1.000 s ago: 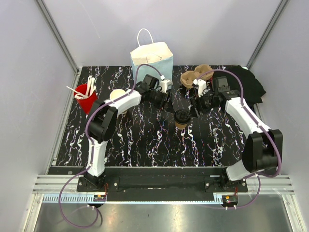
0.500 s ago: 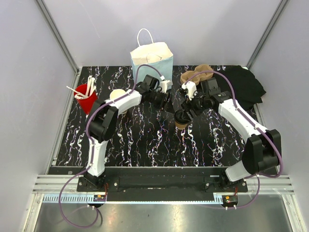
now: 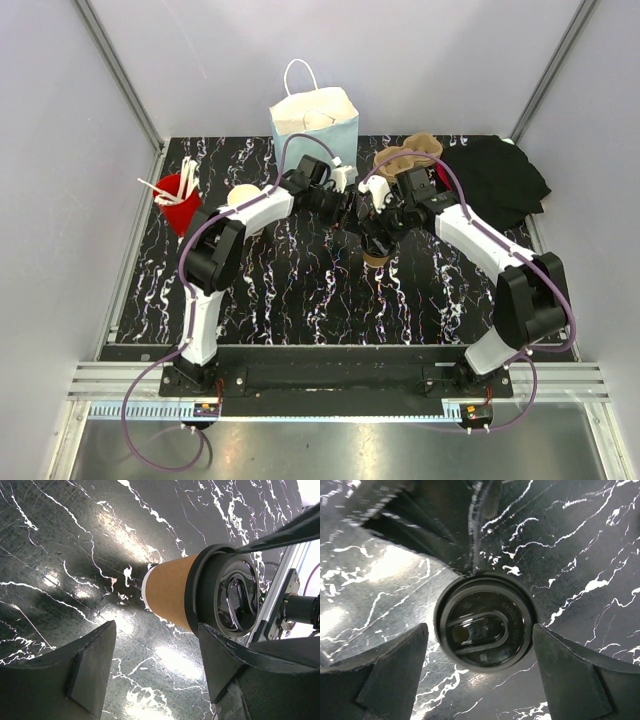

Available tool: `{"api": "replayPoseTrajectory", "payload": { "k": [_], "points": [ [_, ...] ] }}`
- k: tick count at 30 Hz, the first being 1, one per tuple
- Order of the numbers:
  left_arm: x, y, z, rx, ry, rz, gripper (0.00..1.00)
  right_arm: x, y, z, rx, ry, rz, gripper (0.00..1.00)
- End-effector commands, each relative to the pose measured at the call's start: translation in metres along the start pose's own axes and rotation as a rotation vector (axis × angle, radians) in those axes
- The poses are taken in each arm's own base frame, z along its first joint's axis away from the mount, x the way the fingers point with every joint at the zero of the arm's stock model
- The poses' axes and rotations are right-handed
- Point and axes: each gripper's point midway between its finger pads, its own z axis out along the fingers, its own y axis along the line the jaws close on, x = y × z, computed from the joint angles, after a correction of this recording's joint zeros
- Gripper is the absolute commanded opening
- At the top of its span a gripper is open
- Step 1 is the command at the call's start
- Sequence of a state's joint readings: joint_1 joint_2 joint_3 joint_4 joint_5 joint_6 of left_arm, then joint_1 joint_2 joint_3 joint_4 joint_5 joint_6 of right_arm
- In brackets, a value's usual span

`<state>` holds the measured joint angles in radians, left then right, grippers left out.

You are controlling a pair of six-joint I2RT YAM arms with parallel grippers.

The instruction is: Pack the takeout coffee

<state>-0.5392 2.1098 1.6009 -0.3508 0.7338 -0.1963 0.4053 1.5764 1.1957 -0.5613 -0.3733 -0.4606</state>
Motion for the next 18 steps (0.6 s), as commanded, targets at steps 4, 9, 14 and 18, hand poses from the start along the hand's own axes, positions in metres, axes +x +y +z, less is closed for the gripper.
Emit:
{"api": "replayPoseTrajectory", "payload": {
  "k": [4, 9, 14, 18],
  "points": [
    [-0.009, -0.005, 0.004, 0.019, -0.021, 0.026, 0.69, 0.001, -0.008, 0.008, 0.048, 0.005, -0.023, 0.91],
    [-0.01, -0.006, 0.003, 0.02, -0.025, 0.028, 0.69, 0.007, -0.006, 0.011, 0.043, 0.022, -0.028, 0.91],
    [-0.01, -0.006, 0.003, 0.019, -0.026, 0.027, 0.69, 0.014, -0.002, 0.015, 0.044, 0.048, -0.04, 0.91],
    [-0.009, -0.004, 0.004, 0.015, -0.024, 0.023, 0.69, 0.023, 0.001, 0.021, 0.039, 0.075, -0.038, 0.9]
  ]
}}
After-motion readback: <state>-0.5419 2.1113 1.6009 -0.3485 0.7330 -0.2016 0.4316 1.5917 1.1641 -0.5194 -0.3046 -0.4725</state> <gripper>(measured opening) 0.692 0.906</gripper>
